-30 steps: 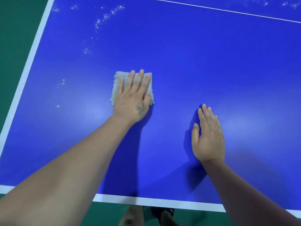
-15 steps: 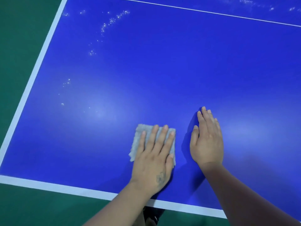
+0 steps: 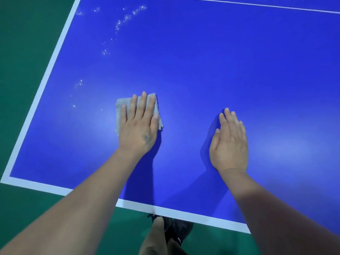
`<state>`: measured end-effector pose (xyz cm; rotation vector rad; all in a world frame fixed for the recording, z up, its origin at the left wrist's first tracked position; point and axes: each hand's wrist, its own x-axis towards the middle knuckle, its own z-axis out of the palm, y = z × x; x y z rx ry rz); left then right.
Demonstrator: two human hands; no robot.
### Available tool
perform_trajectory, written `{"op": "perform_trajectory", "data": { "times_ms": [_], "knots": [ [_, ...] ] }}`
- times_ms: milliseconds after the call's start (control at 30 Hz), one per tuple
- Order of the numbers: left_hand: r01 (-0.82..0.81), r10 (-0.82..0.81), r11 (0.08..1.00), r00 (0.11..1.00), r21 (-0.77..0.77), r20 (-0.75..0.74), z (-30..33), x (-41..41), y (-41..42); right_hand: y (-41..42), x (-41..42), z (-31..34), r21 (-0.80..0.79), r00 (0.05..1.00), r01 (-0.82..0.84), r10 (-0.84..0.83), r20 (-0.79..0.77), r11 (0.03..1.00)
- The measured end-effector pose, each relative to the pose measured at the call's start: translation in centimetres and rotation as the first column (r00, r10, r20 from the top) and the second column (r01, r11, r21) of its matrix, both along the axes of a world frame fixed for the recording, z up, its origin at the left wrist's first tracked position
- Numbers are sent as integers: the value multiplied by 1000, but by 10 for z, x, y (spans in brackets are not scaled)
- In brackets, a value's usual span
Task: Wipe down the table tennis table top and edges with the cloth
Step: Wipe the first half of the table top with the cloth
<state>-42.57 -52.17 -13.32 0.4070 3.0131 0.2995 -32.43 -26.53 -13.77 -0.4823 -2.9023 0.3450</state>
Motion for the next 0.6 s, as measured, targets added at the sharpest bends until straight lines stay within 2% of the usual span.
{"op": "perform_trajectory", "data": {
  "times_ms": [133, 333, 500, 600],
  "knots": [
    [-8, 8, 999, 1000, -43, 8, 9, 86, -3, -1, 0, 1, 3, 1000, 1, -1, 20, 1000],
    [157, -157, 988, 987, -1, 19, 14, 178, 60, -1, 0, 4, 2, 999, -4, 4, 32, 1000],
    [269, -269, 963, 963, 27, -10, 6, 152, 101, -1, 0, 4, -15, 1000, 20, -19, 22, 1000],
    [243, -242, 969, 970, 42, -30, 1, 101, 98, -1, -1, 5, -23, 1000, 19, -19, 14, 1000]
  ]
}}
